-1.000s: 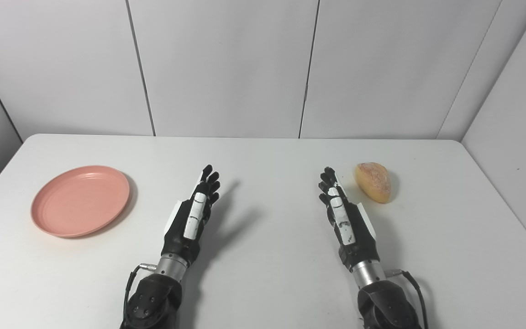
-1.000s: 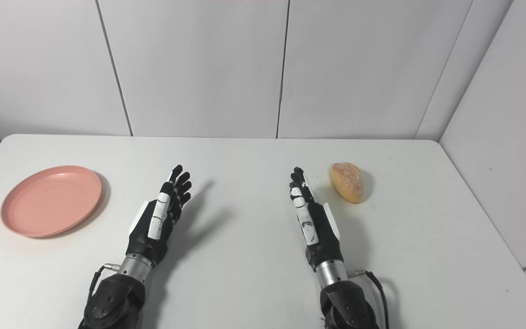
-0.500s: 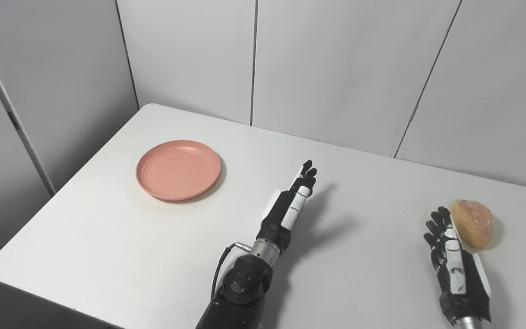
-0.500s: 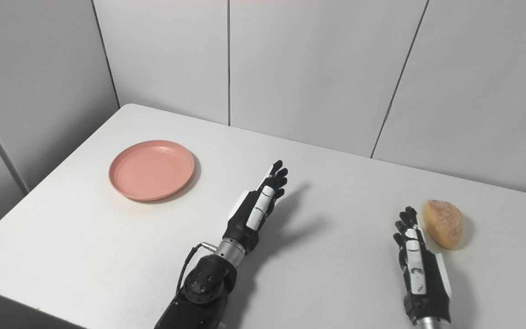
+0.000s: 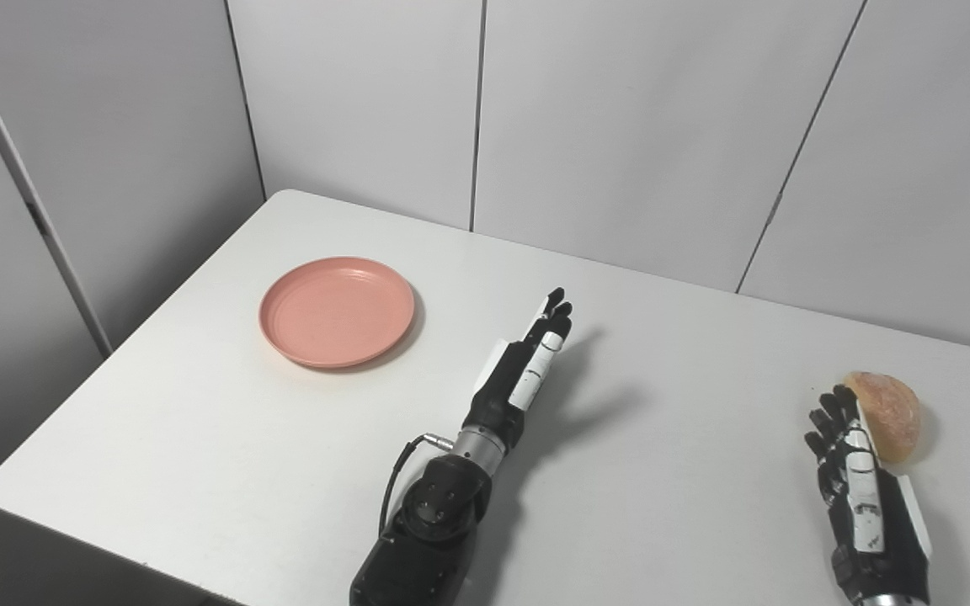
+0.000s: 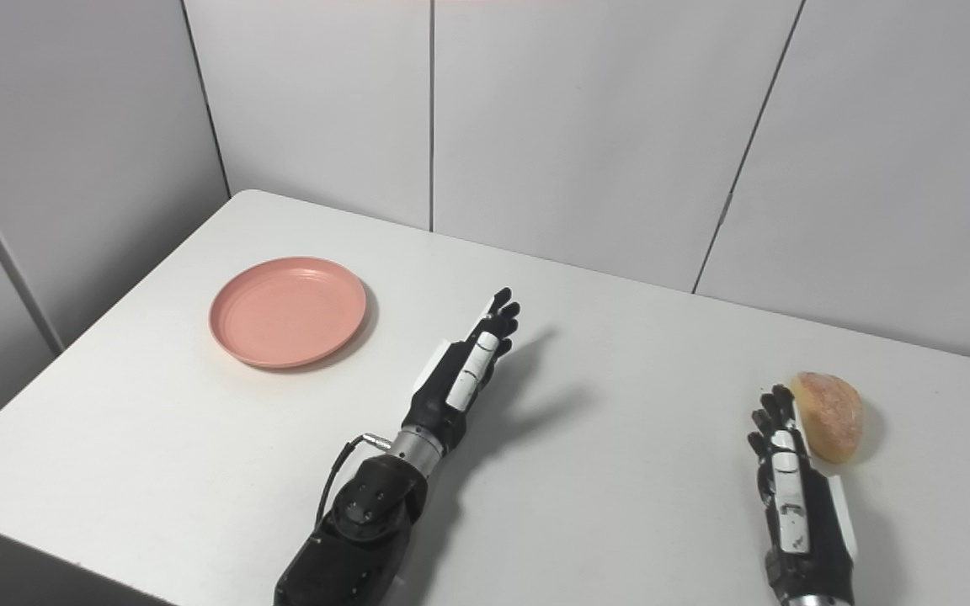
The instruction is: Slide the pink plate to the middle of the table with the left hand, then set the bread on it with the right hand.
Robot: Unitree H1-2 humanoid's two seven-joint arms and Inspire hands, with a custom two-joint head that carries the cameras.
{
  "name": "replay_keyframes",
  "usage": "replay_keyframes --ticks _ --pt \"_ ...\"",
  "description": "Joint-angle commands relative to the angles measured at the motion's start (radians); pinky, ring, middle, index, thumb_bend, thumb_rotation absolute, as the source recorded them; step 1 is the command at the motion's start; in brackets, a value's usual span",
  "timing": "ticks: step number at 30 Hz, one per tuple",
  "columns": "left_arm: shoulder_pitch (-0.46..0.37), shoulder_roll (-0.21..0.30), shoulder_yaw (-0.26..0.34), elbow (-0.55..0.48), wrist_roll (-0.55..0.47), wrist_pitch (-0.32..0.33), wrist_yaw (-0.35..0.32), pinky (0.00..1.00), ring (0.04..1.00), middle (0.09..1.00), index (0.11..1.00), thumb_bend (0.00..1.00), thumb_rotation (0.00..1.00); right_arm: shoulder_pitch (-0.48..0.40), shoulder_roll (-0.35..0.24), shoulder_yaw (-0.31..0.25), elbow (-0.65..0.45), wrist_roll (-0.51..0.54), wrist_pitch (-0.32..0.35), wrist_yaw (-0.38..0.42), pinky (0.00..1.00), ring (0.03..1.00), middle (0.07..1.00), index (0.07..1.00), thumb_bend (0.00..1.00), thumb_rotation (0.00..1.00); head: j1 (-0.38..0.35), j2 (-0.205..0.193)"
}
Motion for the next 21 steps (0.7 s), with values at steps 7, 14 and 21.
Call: replay_keyframes --ticks 7,14,21 --pt "-0.068 0.062 0.070 -0.142 -0.023 0.030 0.032 0.91 0.917 0.927 0.931 0.76 1.00 -0.002 0.001 -0.010 -0.038 0.025 -0.045 0.010 1.00 1.000 1.000 1.000 0.52 1.00 0.007 -0.016" --pt "-0.087 0.135 0.118 -0.184 0.003 0.050 0.064 0.91 0.909 0.922 0.926 0.79 1.00 0.002 0.001 -0.001 -0.043 0.014 -0.052 0.015 1.00 1.000 1.000 1.000 0.50 1.00 0.007 -0.016" --pt "-0.122 0.240 0.143 -0.148 0.097 0.005 0.127 0.94 0.910 0.917 0.920 0.80 1.00 0.003 0.005 0.011 -0.058 0.007 -0.038 0.014 1.00 1.000 1.000 1.000 0.48 1.00 0.009 -0.025"
